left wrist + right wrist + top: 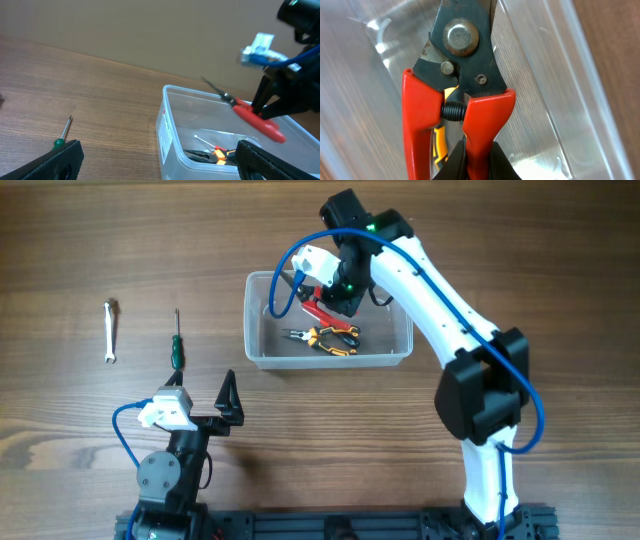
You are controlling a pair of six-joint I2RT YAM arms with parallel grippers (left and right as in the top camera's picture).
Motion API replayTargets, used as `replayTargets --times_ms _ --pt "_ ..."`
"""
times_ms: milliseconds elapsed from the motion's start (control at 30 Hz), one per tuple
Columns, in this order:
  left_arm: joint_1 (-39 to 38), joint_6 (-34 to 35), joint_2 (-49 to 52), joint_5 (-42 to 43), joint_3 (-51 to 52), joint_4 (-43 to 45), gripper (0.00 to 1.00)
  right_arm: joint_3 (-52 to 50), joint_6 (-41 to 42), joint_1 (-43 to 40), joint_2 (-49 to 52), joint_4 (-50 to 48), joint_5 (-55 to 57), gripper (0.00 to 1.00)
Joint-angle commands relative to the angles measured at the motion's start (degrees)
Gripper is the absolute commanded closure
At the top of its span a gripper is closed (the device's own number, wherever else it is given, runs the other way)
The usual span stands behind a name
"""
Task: Pack container
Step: 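Lift the shears and carry them over the clear container, then lower the shears into the container and open the right gripper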
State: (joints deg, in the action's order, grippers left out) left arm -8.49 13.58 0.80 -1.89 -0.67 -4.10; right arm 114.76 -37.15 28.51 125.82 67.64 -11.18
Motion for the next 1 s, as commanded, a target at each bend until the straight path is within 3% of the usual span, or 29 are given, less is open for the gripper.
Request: replayTargets --times_ms 0,267,500,900,967 --pt "0.4 -1.2 -0.4 -0.6 0.3 0.2 0.0 -0.1 1.4 0.0 2.0 -0.7 -2.3 0.95" --pt "0.4 -1.2 -0.4 -0.6 0.3 0.2 0.0 -0.1 1.4 0.0 3.6 -0.8 -2.5 0.92" --pt "0.4 -1.2 -0.4 -0.6 0.3 0.2 0.0 -0.1 1.4 0.0 3.8 -0.9 -2.4 0.84" --pt "0.4 -1.2 -0.4 -0.6 0.3 0.2 0.0 -0.1 2.4 0.0 3.8 -1.5 -2.4 0.84" --pt "0.4 -1.2 -0.4 -0.6 0.3 0.2 0.0 0.7 4.8 0.0 3.7 -1.6 -2.4 0.79"
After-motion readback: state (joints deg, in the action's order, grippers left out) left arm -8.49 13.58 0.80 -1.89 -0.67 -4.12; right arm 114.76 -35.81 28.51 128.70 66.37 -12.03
